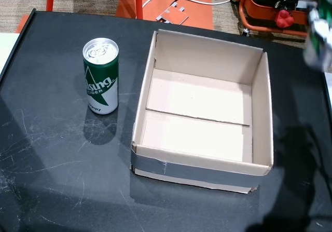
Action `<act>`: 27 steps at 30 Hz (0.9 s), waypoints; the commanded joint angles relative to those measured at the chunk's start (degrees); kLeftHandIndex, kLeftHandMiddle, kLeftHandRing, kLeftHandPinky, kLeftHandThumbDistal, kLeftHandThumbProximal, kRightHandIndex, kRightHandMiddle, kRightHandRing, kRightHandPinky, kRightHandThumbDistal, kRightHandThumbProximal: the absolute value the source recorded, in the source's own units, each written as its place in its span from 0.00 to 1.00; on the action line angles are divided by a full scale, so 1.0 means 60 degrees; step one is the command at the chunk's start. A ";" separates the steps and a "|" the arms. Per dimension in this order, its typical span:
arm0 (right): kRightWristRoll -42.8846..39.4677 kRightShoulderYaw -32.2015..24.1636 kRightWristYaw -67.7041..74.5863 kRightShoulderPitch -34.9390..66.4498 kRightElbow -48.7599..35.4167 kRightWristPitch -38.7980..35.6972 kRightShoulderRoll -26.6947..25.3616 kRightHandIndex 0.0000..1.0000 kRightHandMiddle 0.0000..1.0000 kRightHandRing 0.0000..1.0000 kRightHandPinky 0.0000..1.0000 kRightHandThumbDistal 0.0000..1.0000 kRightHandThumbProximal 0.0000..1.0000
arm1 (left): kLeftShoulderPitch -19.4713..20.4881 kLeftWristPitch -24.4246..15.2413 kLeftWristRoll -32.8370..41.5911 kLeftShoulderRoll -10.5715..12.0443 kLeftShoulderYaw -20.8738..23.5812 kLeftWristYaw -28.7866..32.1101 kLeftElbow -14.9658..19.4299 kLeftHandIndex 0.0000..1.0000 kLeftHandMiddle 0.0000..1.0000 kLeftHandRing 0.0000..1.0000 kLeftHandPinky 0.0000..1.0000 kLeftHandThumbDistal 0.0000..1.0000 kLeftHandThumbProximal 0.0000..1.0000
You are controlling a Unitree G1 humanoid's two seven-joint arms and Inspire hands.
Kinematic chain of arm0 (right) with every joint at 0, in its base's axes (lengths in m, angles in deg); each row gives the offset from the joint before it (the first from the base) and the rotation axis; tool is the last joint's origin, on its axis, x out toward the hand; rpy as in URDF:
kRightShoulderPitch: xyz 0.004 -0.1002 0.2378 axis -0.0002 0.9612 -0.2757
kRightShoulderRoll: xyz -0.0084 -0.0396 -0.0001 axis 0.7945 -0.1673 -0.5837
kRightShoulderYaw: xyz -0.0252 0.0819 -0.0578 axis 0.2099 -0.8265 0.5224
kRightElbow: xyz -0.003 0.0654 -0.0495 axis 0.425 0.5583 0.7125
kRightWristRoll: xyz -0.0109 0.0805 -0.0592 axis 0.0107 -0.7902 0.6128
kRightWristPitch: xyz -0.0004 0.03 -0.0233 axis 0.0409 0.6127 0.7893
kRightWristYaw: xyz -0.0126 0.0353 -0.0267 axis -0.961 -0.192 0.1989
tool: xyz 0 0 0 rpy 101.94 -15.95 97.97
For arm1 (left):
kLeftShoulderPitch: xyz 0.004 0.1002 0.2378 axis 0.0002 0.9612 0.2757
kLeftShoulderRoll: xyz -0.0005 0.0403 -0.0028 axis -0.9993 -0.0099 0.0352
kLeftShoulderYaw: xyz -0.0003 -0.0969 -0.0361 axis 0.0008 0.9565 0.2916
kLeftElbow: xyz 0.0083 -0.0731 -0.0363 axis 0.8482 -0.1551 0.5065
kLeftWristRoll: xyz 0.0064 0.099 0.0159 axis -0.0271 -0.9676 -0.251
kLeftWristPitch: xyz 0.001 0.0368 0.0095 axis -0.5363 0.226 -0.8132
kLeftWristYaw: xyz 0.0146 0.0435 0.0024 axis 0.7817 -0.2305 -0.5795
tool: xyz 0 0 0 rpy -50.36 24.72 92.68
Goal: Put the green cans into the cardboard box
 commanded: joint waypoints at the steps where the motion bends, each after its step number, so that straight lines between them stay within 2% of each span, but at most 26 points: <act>1: 0.0644 0.0437 0.0729 -0.0116 0.0057 -0.0173 -0.0288 0.42 0.40 0.42 0.49 0.00 0.00 | 0.0028 0.0007 -0.0050 0.0023 -0.0060 0.0135 -0.0047 0.71 0.74 0.83 0.74 0.85 0.43; 2: 0.1010 0.0684 0.1164 -0.0237 0.0082 -0.0194 -0.0372 0.42 0.41 0.42 0.49 0.00 0.00 | 0.0014 0.0016 -0.0040 0.0021 -0.0085 0.0194 -0.0100 0.71 0.74 0.83 0.74 0.83 0.41; 3: 0.1276 0.0870 0.1499 -0.0359 0.0116 -0.0254 -0.0413 0.42 0.40 0.42 0.48 0.00 0.00 | -0.0010 0.0063 0.0003 0.0014 -0.0104 0.0253 -0.0170 0.71 0.74 0.83 0.74 0.87 0.40; 4: 0.1492 0.1036 0.1769 -0.0505 0.0149 -0.0236 -0.0421 0.42 0.40 0.41 0.48 0.03 0.00 | -0.0027 0.0102 0.0036 0.0020 -0.0121 0.0265 -0.0225 0.70 0.75 0.83 0.72 0.97 0.44; 5: 0.1641 0.1156 0.1938 -0.0633 0.0179 -0.0202 -0.0409 0.41 0.39 0.41 0.48 0.04 0.00 | -0.0048 0.0111 0.0050 0.0029 -0.0129 0.0286 -0.0285 0.70 0.75 0.83 0.71 0.99 0.47; 11: 0.2124 0.1931 0.1850 -0.1479 0.0338 0.0188 0.0025 0.39 0.37 0.39 0.48 0.00 0.00 | -0.0215 0.0288 0.0099 -0.0011 -0.0139 0.0649 -0.0718 0.70 0.76 0.86 0.71 1.00 0.41; 15: 0.2603 0.2605 0.1694 -0.1706 0.0658 0.0721 0.0594 0.42 0.39 0.41 0.47 0.00 0.00 | -0.0200 0.0213 0.0025 0.0097 -0.0161 0.0590 -0.0613 0.70 0.77 0.86 0.71 1.00 0.48; 20: 0.2629 0.2927 0.0889 -0.1437 0.0963 0.1530 0.1385 0.38 0.34 0.37 0.45 0.02 0.00 | -0.0179 0.0241 0.0022 0.0140 -0.0187 0.0686 -0.0572 0.71 0.78 0.85 0.72 1.00 0.47; 23: 0.2804 0.3184 0.0712 -0.1367 0.1009 0.1901 0.1567 0.39 0.32 0.36 0.45 0.03 0.00 | -0.0101 0.0327 0.0053 0.0202 -0.0223 0.0614 -0.0425 0.73 0.79 0.87 0.71 1.00 0.51; 25: 0.3279 0.3637 0.0818 -0.1406 0.1007 0.2013 0.1505 0.41 0.33 0.36 0.46 0.03 0.00 | -0.0146 0.0437 0.0072 0.0086 -0.0211 0.0826 -0.0620 0.74 0.80 0.88 0.71 1.00 0.42; 27: 0.3826 0.4153 0.1012 -0.1497 0.0997 0.2054 0.1390 0.42 0.33 0.36 0.46 0.04 0.00 | -0.0178 0.0353 -0.0011 0.0067 -0.0192 0.0884 -0.0685 0.73 0.79 0.88 0.71 1.00 0.44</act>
